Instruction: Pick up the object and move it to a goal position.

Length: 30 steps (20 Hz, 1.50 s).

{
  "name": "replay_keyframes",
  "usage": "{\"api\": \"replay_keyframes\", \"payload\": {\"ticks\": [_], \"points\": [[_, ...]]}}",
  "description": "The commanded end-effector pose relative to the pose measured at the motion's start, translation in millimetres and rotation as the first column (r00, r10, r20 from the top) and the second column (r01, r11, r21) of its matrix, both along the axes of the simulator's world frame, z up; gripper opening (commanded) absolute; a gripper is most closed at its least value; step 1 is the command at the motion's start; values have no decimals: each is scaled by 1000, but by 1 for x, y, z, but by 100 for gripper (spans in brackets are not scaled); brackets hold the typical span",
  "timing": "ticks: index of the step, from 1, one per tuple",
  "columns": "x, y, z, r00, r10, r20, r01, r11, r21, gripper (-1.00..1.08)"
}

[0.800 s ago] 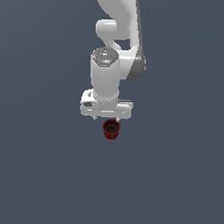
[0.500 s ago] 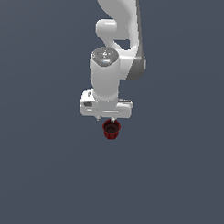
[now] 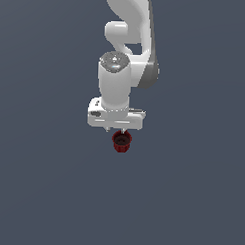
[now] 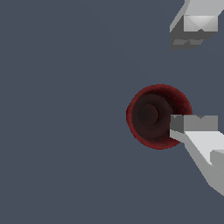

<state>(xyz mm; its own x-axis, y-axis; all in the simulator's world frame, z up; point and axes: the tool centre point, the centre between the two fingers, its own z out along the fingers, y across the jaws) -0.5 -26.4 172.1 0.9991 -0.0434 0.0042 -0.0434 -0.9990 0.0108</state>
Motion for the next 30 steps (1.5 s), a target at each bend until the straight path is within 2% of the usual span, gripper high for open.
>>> {"api": "replay_keyframes", "payload": {"ticks": [1, 8, 11, 14, 18, 23, 30], "points": [[-1, 0, -2, 1000, -23, 3, 23, 1000, 4, 28], [-7, 3, -14, 989, -150, 15, 149, 988, 26, 28], [-11, 3, -21, 973, -229, 21, 228, 973, 40, 28], [-16, 4, -29, 947, -322, 25, 320, 946, 56, 28], [-24, 4, -39, 894, -447, 28, 443, 893, 78, 28], [-34, 2, -52, 808, -588, 27, 583, 806, 101, 28], [-44, -1, -63, 699, -715, 23, 708, 696, 122, 28]]}}
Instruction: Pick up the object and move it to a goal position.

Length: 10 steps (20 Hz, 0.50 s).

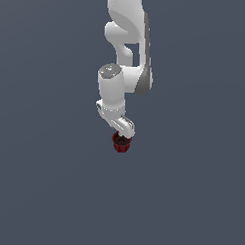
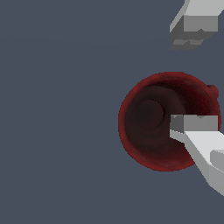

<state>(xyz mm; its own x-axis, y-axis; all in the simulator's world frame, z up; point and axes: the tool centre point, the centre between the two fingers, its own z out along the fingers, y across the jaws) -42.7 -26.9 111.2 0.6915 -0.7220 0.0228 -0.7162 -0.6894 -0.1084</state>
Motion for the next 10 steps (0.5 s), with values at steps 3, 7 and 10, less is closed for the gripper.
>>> {"api": "replay_keyframes", "payload": {"ticks": [3, 7, 10], "points": [[-5, -2, -5, 997, -79, 5, 79, 997, 8, 28], [-8, -3, -7, 993, -114, 7, 114, 993, 12, 28], [-8, -3, -8, 992, -122, 7, 122, 992, 13, 28]]}}
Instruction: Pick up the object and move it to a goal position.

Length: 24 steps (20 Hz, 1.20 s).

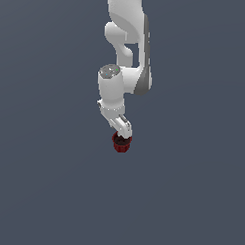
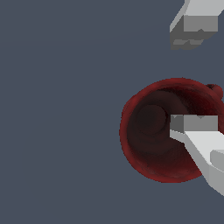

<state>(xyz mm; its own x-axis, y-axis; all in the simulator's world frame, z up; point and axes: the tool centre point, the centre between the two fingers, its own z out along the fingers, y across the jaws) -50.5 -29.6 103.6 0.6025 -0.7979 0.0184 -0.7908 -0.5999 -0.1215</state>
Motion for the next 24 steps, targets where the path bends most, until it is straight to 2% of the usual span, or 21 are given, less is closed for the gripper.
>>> {"api": "replay_keyframes", "payload": {"ticks": [1, 15, 16, 24], "points": [[0, 0, 0, 1000, 0, 0, 0, 1000, 0, 28], [2, 2, -29, 1000, -6, 0, 6, 1000, 0, 28], [2, 2, -29, 1000, -6, 0, 6, 1000, 0, -100], [2, 2, -29, 1000, -6, 0, 6, 1000, 0, -100]]}}
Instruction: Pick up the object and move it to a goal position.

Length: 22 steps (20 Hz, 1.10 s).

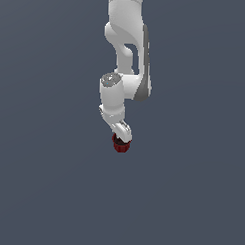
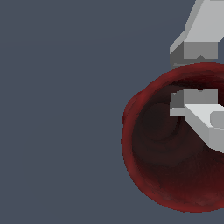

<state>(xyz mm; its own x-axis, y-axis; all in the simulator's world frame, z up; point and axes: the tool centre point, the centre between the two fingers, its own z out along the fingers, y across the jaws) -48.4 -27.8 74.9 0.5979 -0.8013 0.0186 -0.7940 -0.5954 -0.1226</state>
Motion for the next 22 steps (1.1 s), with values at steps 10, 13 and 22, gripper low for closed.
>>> {"api": "replay_keyframes", "payload": {"ticks": [10, 13, 22], "points": [[1, 1, 19, 1000, -1, 0, 1, 1000, 0, -100], [2, 2, 35, 1000, -1, 0, 1, 1000, 0, -100], [8, 5, 115, 1000, -3, -1, 3, 1000, -2, -100]]}}
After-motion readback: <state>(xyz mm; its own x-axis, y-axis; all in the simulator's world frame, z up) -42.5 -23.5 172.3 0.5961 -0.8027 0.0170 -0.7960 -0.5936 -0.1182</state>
